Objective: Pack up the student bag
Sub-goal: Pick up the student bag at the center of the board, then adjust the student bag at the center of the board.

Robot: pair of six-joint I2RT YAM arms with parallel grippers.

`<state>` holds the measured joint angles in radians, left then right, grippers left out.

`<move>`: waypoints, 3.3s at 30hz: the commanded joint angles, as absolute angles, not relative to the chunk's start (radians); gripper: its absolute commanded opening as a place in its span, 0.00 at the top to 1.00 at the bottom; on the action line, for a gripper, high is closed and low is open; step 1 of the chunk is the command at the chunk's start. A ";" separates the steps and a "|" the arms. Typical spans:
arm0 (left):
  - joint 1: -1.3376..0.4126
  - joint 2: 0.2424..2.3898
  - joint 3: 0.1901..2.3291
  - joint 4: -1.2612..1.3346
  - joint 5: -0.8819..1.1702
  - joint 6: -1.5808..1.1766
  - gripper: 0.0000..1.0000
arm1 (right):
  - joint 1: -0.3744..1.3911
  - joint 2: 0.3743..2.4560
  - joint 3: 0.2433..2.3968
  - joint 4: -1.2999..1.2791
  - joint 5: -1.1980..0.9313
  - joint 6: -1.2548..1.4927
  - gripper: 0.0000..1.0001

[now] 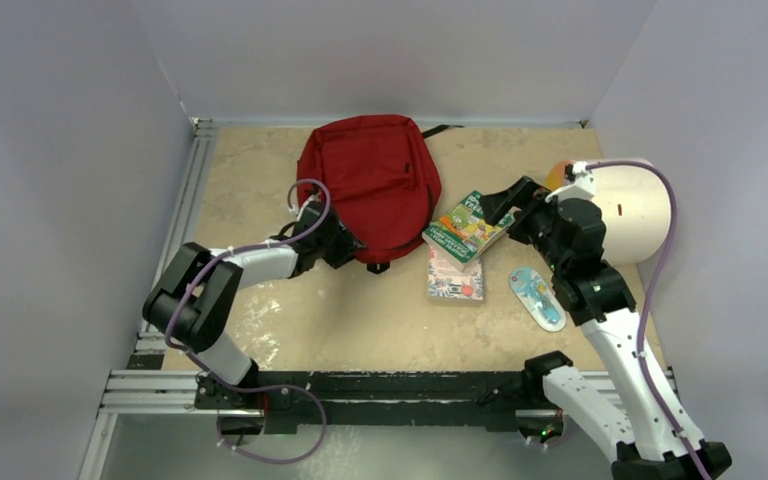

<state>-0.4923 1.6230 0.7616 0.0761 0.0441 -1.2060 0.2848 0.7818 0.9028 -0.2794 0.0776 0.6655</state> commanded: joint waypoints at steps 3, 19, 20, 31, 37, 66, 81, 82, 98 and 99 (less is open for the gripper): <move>-0.492 1.625 0.798 0.177 0.082 -1.081 0.78 | 0.280 0.745 0.905 -0.260 0.108 0.665 0.06; -0.361 1.543 1.251 -0.285 0.044 -0.706 1.00 | 0.280 0.666 0.897 -0.242 0.128 0.657 0.05; -0.361 1.561 1.310 -0.338 0.020 -0.642 1.00 | 0.281 0.667 0.895 -0.240 0.124 0.657 0.05; -0.356 1.660 1.720 -0.576 -0.063 -0.189 1.00 | 0.281 0.661 0.801 -0.071 0.040 0.621 0.09; -0.356 1.673 1.844 -0.689 0.049 -0.066 1.00 | 0.281 0.760 0.787 0.033 -0.059 0.663 0.14; -0.356 1.470 1.618 -0.769 0.179 -0.025 1.00 | 0.397 2.075 1.638 0.131 -0.049 0.770 0.24; -0.356 1.468 1.620 -0.807 0.138 -0.063 1.00 | 0.345 2.397 1.911 0.114 -0.303 0.719 0.32; -0.356 1.467 1.621 -0.809 0.138 -0.067 1.00 | 0.345 2.409 1.923 0.118 -0.327 0.718 0.35; -0.248 1.583 1.710 -0.807 0.140 -0.119 1.00 | 0.296 2.131 1.726 0.190 -0.195 0.652 1.00; -0.240 1.612 1.732 -0.807 0.140 -0.122 1.00 | 0.296 2.097 1.700 0.175 -0.157 0.642 1.00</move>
